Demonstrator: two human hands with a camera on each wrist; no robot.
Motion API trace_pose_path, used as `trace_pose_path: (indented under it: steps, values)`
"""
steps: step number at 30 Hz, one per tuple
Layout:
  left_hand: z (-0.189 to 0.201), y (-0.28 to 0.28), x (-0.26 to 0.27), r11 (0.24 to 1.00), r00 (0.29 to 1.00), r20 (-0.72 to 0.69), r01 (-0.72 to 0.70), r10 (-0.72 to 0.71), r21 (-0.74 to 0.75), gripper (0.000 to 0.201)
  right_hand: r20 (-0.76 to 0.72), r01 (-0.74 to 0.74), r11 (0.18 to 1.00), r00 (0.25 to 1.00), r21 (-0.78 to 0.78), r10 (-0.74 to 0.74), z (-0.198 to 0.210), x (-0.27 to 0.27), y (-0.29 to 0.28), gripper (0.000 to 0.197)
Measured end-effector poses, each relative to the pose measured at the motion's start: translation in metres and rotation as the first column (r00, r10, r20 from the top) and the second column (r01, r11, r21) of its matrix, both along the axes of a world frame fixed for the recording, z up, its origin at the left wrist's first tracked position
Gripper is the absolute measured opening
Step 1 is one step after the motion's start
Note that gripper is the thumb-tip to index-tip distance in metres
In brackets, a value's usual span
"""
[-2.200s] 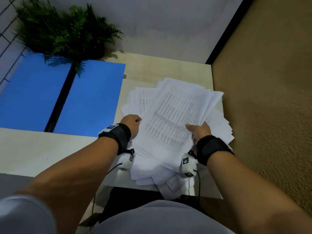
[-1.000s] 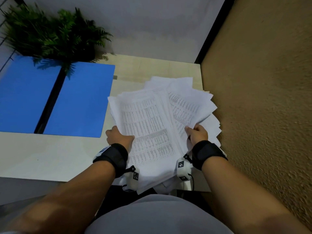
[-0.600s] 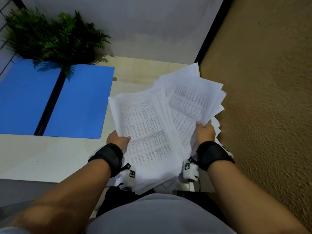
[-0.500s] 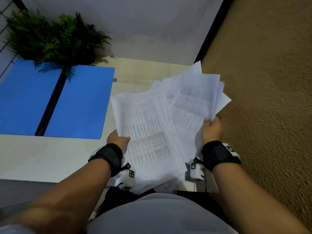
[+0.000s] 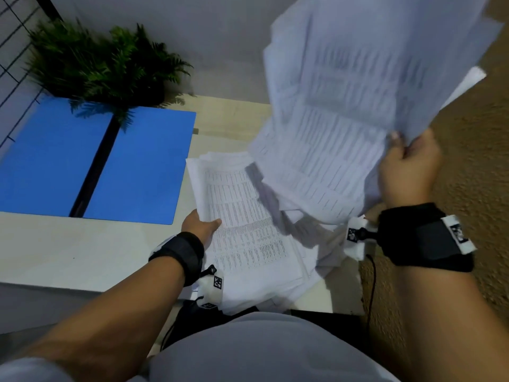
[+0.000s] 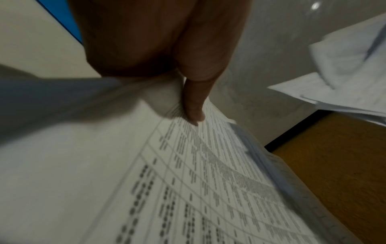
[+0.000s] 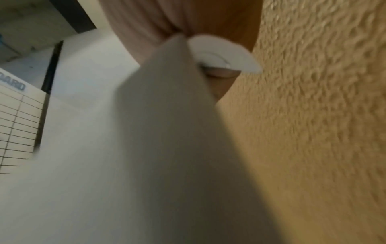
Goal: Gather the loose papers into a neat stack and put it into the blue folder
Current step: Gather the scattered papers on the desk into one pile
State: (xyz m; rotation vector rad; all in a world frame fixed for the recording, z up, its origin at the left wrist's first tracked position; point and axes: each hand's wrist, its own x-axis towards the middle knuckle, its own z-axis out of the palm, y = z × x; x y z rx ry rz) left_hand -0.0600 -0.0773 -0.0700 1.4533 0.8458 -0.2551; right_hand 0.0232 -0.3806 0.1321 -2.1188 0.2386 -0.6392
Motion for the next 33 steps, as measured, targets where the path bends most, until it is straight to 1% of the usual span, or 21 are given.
trace_pose_path:
  steps: [1, 2, 4, 6, 7, 9, 11, 14, 16, 17, 19, 22, 23, 24, 26, 27, 29, 31, 33]
  values:
    - [-0.002, 0.001, 0.000, 1.000, 1.000, -0.002, 0.012, -0.011, 0.009, 0.042, -0.076, -0.042, 0.998, 0.996, 0.047, 0.045, -0.015, 0.000, 0.006, 0.029]
    - [-0.006, 0.004, 0.001, 1.000, 1.000, 0.000, 0.027, -0.027, 0.015, 0.046, -0.168, -0.071, 0.993, 0.982, 0.098, 0.087, -0.034, -0.002, 0.013, 0.029]
    - [-0.006, 0.008, 0.001, 1.000, 1.000, -0.004, 0.027, -0.027, 0.006, 0.056, -0.329, -0.097, 0.968, 0.929, 0.232, 0.172, -0.078, -0.013, 0.028, 0.032]
    - [0.009, 0.009, -0.002, 1.000, 0.999, 0.032, -0.014, 0.014, -0.010, 0.060, -0.442, -0.049, 0.895, 0.857, 0.444, 0.266, -0.115, -0.029, 0.040, 0.037]
    - [0.016, 0.008, -0.003, 0.999, 0.998, 0.054, -0.022, 0.023, -0.026, 0.064, -0.486, -0.008, 0.855, 0.820, 0.518, 0.302, -0.132, -0.036, 0.043, 0.039]
    - [0.022, 0.009, -0.005, 0.999, 0.996, 0.090, 0.029, -0.026, -0.027, 0.070, -0.569, 0.055, 0.828, 0.752, 0.558, 0.333, -0.158, -0.044, 0.040, 0.041]
    - [0.023, 0.011, -0.005, 0.996, 0.990, 0.114, 0.089, -0.086, -0.021, 0.069, -0.600, 0.097, 0.817, 0.728, 0.569, 0.332, -0.171, -0.048, 0.033, 0.044]
    - [0.020, 0.015, -0.001, 0.995, 0.986, 0.154, 0.079, -0.070, -0.053, 0.074, -0.594, 0.113, 0.780, 0.717, 0.616, 0.366, -0.170, -0.047, 0.022, 0.050]
    - [0.025, 0.016, 0.003, 0.992, 0.980, 0.187, 0.088, -0.070, -0.092, 0.076, -0.578, 0.090, 0.761, 0.709, 0.642, 0.404, -0.165, -0.047, 0.016, 0.050]
    - [0.029, 0.017, 0.005, 0.988, 0.975, 0.209, 0.103, -0.078, -0.113, 0.074, -0.570, 0.073, 0.756, 0.705, 0.651, 0.423, -0.165, -0.047, 0.014, 0.049]
    - [0.031, 0.019, 0.009, 0.977, 0.966, 0.232, 0.154, -0.117, -0.150, 0.061, -0.555, 0.047, 0.745, 0.698, 0.666, 0.452, -0.166, -0.048, 0.013, 0.047]
    - [0.031, 0.024, 0.011, 0.969, 0.982, 0.152, 0.143, -0.114, -0.200, 0.041, -0.530, 0.031, 0.699, 0.677, 0.715, 0.511, -0.169, -0.048, 0.017, 0.040]
    - [0.031, 0.024, 0.012, 0.975, 0.986, 0.128, 0.131, -0.108, -0.182, 0.040, -0.520, 0.047, 0.683, 0.686, 0.729, 0.509, -0.169, -0.048, 0.019, 0.036]
    - [0.029, 0.026, 0.013, 0.984, 0.989, 0.103, 0.123, -0.110, -0.127, 0.038, -0.517, 0.078, 0.678, 0.711, 0.731, 0.476, -0.167, -0.048, 0.022, 0.034]
    - [0.027, 0.028, 0.014, 0.992, 0.992, 0.044, 0.117, -0.119, 0.048, 0.038, -0.518, 0.135, 0.713, 0.779, 0.688, 0.353, -0.161, -0.045, 0.023, 0.036]
    - [0.026, 0.030, 0.015, 0.988, 0.992, 0.026, 0.124, -0.127, 0.094, 0.038, -0.512, 0.145, 0.732, 0.802, 0.665, 0.306, -0.159, -0.041, 0.021, 0.037]
    - [0.023, 0.035, 0.016, 0.983, 0.988, 0.011, 0.150, -0.152, 0.109, 0.038, -0.507, 0.157, 0.745, 0.819, 0.649, 0.269, -0.154, -0.031, 0.016, 0.037]
    - [0.021, 0.036, 0.016, 0.976, 0.984, -0.011, 0.179, -0.179, 0.122, 0.038, -0.499, 0.150, 0.738, 0.821, 0.658, 0.279, -0.150, -0.021, 0.013, 0.034]
    - [0.022, 0.034, 0.019, 0.967, 0.978, -0.012, 0.207, -0.208, 0.151, 0.039, -0.518, 0.113, 0.763, 0.796, 0.637, 0.315, -0.142, -0.012, 0.018, 0.032]
